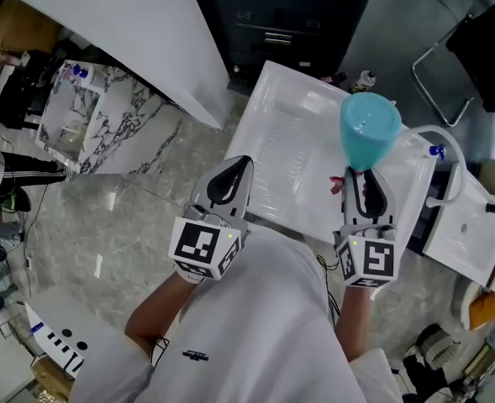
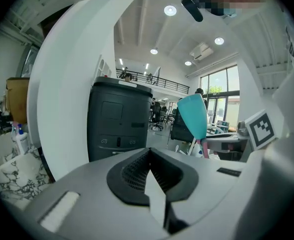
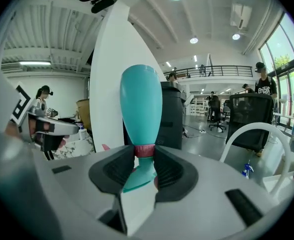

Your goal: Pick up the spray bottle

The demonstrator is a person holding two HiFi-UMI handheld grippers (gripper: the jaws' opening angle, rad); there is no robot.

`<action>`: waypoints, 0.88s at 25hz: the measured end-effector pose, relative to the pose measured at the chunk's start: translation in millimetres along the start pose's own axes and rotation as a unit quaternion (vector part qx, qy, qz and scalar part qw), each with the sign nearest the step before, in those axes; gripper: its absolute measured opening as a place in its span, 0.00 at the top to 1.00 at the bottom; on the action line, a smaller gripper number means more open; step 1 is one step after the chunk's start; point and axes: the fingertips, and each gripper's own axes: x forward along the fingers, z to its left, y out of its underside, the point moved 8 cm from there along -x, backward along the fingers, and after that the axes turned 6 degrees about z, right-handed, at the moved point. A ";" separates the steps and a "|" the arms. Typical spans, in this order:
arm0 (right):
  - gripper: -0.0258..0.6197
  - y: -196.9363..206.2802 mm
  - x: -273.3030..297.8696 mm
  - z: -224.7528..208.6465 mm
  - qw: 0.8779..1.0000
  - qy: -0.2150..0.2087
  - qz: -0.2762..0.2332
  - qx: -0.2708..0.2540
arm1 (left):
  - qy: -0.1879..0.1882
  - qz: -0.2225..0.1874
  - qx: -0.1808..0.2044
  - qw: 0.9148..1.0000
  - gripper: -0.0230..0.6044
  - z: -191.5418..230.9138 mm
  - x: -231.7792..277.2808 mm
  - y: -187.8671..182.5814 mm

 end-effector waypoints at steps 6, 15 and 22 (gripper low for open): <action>0.78 2.5 -19.7 4.9 0.999 0.019 -0.025 0.019 | -0.004 -0.008 0.007 1.000 0.96 0.0 -10.2 -2.3; 0.78 9.0 -26.7 11.7 0.999 0.021 -0.035 0.033 | -0.009 -0.015 0.013 1.000 0.96 -2.7 -17.2 -4.4; 0.78 7.1 -27.5 12.5 0.999 0.016 -0.038 0.033 | -0.010 -0.012 0.012 1.000 0.96 -7.3 -19.2 -3.3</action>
